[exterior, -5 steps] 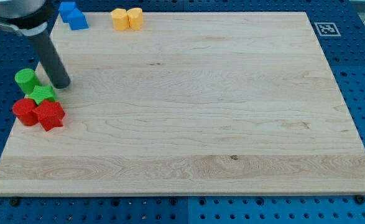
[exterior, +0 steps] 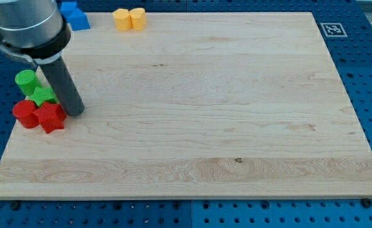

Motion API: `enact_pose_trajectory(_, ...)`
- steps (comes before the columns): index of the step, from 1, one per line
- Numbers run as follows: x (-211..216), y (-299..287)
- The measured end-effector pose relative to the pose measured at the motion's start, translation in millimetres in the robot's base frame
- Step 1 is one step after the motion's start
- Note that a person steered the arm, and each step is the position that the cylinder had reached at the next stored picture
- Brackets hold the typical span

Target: Move your arm towards center left

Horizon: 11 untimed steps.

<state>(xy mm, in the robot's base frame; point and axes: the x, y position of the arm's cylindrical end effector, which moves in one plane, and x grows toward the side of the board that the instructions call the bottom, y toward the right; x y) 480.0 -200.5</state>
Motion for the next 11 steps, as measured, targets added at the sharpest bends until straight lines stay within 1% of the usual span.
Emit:
enact_pose_trajectory(3,56,-1)
enact_pose_trajectory(4,67,-5)
enact_pose_trajectory(5,66,22)
enact_pose_trajectory(6,54,60)
enact_pose_trajectory(7,34,77)
enact_pose_trajectory(9,-5,67)
enact_pose_trajectory(11,-14,39)
